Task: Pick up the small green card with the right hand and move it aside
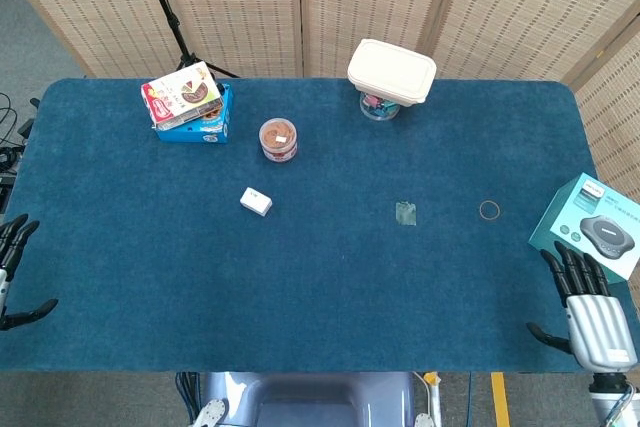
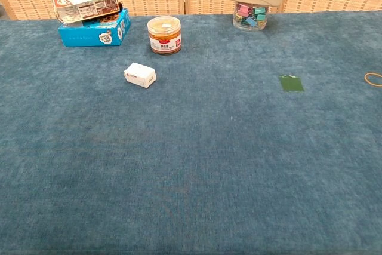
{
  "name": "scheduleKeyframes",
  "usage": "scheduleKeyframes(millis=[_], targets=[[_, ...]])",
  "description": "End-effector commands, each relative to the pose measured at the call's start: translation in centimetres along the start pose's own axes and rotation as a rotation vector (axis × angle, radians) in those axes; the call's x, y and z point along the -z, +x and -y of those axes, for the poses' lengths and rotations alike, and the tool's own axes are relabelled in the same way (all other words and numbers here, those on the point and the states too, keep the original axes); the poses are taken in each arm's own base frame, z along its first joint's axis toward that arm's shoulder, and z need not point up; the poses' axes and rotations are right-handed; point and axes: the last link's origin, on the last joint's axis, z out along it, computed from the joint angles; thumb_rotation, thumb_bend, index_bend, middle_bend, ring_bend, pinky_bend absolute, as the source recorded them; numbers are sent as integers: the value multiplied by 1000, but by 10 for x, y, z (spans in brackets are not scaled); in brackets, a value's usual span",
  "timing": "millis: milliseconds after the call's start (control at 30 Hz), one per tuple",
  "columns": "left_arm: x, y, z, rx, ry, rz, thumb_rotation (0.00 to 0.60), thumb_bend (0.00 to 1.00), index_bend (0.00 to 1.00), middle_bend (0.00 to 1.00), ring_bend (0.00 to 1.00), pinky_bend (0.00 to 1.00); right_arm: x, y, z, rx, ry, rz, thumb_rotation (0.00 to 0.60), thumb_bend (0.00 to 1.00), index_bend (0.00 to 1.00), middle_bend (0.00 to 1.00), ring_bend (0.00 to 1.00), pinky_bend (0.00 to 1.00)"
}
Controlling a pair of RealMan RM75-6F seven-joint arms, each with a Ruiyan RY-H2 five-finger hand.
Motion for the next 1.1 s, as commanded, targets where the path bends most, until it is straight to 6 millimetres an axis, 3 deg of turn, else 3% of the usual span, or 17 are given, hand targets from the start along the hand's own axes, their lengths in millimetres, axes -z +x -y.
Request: scheduleKeyframes(millis=[33,367,767,1100], targets=[[-1,0,0,4,2,-2,600,0,0,0,0,0,-20,-2,13,12,54,18,600,0,0,0,0,0],[-1,2,0,12,13,-19,600,0,0,0,0,0,-97,-29,48,65,138,119,600,0,3,0,0,0],[-7,-3,-4,-5,36,-7,600,0,0,0,0,0,-180,-66,104,86,216,169,600,0,61,0,0,0],[-13,-5,-5,-14,58,5,600,0,0,0,0,0,-222,-88,127,108,209,197,600,0,87,0,0,0]])
